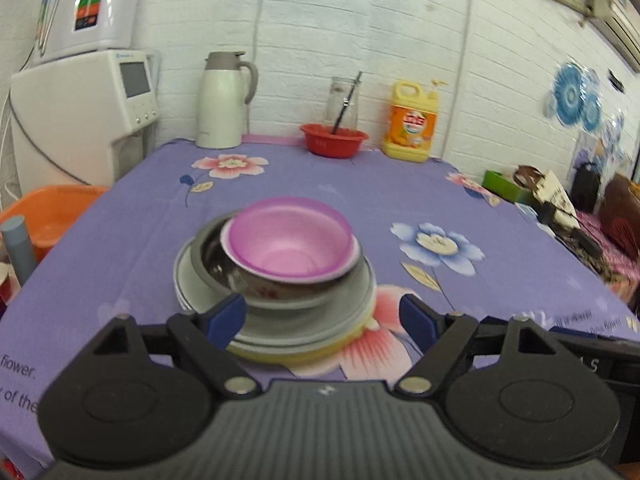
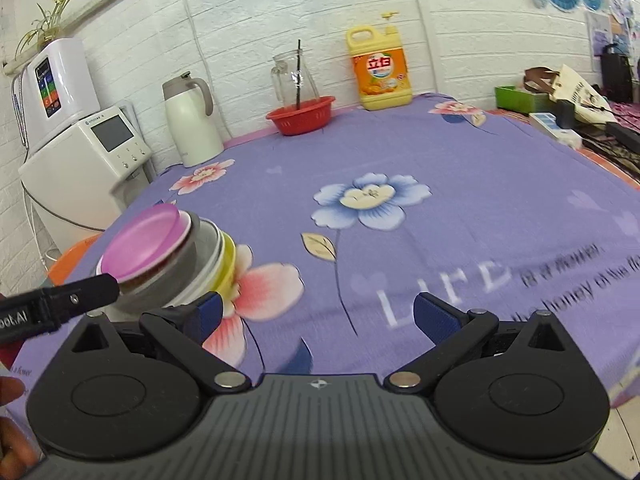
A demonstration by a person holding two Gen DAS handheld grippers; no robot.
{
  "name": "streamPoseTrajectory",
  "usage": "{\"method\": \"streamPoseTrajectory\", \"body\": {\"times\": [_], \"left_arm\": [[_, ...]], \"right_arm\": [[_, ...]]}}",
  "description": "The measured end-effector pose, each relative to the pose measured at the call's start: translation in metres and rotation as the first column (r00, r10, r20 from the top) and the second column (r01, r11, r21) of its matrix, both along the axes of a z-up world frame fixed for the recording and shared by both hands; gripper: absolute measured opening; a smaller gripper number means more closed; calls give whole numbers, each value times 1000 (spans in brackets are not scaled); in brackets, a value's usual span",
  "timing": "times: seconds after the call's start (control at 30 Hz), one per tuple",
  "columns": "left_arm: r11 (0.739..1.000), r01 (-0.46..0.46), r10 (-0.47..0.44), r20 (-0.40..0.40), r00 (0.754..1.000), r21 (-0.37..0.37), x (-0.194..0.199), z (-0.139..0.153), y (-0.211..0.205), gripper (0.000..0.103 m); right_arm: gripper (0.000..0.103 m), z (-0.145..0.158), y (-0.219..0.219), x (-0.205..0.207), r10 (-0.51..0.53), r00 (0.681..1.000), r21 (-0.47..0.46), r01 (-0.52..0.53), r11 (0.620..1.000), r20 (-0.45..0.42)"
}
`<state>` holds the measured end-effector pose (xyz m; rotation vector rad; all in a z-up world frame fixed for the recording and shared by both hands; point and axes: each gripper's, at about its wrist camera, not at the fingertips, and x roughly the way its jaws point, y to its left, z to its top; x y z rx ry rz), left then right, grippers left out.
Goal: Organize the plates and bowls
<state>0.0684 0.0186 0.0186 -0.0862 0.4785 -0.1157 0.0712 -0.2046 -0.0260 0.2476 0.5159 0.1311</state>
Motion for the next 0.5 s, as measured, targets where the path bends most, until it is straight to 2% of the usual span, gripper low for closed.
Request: {"method": "streamPoseTrajectory", "body": {"times": [0.07,0.2,0.33,0.5], "left_arm": [[1000,9,-9,8,1000,21,-11,-6,-8,82],[999,9,-9,1,1000,52,-31,-16,-18,82],[998,-9,8,9,1000,70,-48,-21,-23,82],[999,-9,8,30,1000,51,-73,-22,-20,82]], "right_arm": [[103,-8,-7,-10,-13,1000,10,13,1000,-9],[103,-20,-16,-24,-47,994,38,51,998,-94],[103,-19,-11,-44,-42,995,5,43,999,-93],[103,-13,-7,-66,-13,999,15,14,1000,-30]]}}
